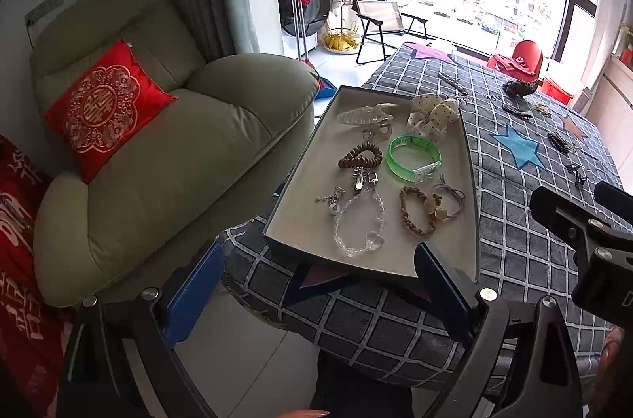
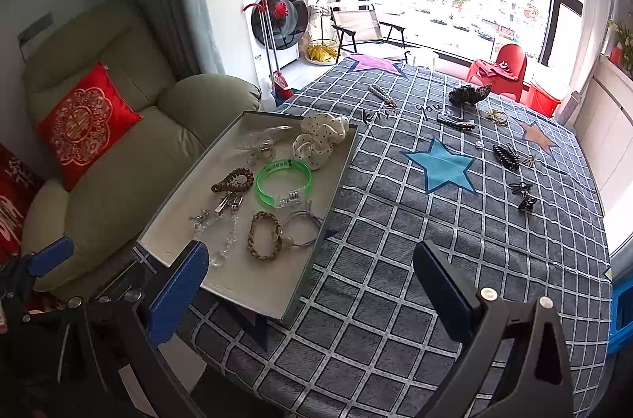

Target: Organize jewelry

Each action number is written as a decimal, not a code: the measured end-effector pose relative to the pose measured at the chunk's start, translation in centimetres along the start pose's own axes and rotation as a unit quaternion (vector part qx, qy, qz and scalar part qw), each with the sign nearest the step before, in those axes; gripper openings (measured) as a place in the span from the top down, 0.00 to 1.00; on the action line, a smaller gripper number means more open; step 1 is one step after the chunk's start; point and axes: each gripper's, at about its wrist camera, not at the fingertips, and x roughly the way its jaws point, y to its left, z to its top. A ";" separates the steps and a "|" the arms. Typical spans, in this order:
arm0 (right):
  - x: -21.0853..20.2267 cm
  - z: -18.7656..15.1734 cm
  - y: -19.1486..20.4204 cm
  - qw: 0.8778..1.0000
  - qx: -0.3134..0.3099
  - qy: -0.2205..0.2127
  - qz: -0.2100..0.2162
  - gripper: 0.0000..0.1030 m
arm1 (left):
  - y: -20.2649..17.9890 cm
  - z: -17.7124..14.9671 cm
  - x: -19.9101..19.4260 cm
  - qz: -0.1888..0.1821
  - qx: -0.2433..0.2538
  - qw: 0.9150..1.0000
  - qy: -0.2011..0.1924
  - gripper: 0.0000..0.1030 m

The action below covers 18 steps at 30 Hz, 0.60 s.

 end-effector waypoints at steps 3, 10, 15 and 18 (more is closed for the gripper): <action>0.1 0.0 0.0 1.000 0.000 0.000 -0.001 0.00 | 0.0 0.0 0.1 0.000 0.000 1.000 0.001 0.05; 0.2 -0.1 0.0 1.000 -0.001 0.001 -0.001 0.00 | 0.0 0.0 0.3 0.001 0.000 1.000 0.002 0.05; 0.3 -0.2 0.0 1.000 -0.001 0.002 0.000 0.00 | 0.1 0.0 0.5 0.001 -0.003 1.000 0.004 0.05; 0.5 -0.4 0.0 1.000 0.000 0.004 0.001 0.00 | 0.2 0.0 0.5 0.002 -0.002 1.000 0.005 0.05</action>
